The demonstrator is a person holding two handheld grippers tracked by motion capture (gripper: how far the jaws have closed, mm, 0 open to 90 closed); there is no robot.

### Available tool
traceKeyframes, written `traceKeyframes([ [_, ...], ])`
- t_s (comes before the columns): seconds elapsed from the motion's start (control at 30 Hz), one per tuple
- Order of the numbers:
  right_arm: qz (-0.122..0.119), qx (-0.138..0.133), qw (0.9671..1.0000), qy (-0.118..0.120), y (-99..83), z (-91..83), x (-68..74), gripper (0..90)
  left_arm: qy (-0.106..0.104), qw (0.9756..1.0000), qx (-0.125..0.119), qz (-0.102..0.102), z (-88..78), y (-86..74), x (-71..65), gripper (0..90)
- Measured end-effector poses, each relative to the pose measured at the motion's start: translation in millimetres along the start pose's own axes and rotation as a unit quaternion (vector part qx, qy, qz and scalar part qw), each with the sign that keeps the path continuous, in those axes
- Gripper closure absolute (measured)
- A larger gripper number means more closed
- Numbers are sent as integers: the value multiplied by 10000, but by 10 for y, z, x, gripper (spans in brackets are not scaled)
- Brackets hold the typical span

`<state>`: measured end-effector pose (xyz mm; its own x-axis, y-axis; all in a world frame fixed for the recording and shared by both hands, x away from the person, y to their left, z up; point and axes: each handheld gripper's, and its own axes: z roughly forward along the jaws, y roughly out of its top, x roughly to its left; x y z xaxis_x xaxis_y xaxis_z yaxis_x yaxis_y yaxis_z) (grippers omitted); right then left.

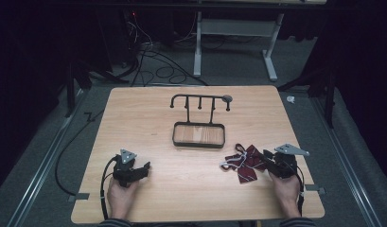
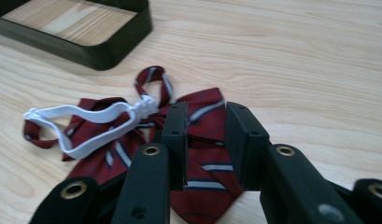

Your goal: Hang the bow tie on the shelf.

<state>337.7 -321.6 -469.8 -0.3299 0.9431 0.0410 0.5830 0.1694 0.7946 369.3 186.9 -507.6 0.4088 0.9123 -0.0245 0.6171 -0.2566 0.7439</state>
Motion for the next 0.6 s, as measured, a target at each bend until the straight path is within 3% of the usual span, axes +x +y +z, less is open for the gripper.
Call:
traceKeyframes([
  [0.2,-31,22,9999,160,48,31,71,730,3,10000,3,6,0,0,-1,294],
  [0.6,-338,126,9985,409,187,158,232,750,2,10000,13,8,-1,1,0,294],
])
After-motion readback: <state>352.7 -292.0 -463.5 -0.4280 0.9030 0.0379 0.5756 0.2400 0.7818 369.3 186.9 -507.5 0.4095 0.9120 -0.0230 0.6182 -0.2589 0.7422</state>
